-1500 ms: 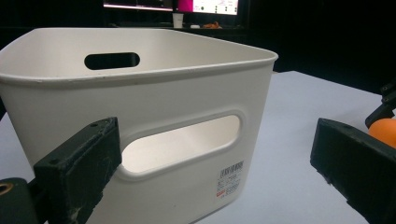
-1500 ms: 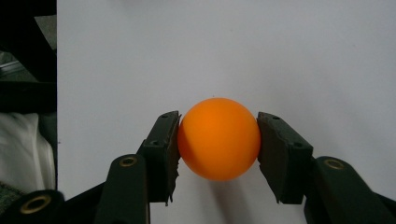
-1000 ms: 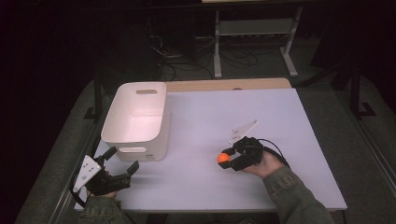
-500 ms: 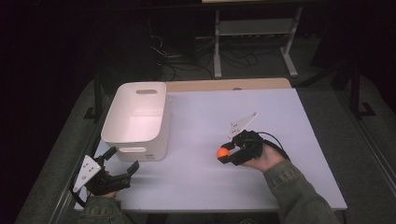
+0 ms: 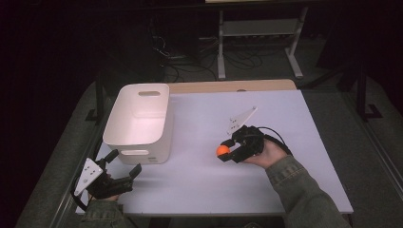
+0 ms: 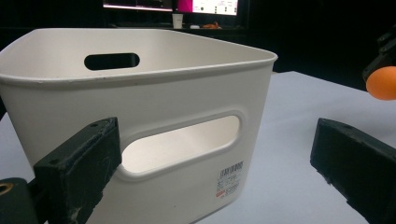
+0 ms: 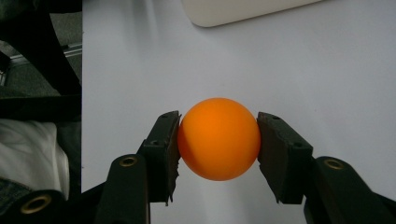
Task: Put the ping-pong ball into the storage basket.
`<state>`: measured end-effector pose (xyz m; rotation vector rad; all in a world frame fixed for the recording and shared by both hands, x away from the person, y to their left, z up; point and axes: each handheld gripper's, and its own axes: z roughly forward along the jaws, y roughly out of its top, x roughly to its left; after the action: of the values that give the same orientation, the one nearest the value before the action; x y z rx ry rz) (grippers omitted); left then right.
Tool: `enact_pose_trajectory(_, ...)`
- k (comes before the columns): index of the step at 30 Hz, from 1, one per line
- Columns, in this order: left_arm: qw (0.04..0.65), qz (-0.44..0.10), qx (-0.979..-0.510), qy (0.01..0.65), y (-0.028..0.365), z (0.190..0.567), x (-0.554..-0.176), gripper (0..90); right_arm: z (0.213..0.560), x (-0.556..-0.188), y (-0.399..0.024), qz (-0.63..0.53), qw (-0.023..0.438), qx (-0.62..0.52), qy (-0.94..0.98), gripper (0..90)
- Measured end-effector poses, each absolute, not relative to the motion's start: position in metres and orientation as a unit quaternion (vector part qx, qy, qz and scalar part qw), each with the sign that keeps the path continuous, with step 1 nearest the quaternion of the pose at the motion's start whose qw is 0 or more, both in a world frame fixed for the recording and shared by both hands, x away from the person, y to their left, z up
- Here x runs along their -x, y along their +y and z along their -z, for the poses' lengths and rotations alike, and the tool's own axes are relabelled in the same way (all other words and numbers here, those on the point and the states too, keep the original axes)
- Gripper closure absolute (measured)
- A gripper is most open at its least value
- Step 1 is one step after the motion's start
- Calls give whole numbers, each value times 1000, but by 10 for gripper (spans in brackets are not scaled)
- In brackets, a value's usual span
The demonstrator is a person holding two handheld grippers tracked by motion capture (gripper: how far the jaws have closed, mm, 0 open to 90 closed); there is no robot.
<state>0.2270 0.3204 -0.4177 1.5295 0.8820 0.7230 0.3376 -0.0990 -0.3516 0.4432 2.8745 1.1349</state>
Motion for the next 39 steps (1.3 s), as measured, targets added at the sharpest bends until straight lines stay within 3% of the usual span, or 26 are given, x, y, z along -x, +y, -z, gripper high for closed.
enact_pose_trajectory(39, 579, -309, -654, 377, 321, 418, -227, 15, 319, -350, -72, -359, 13, -115, 926, 500)
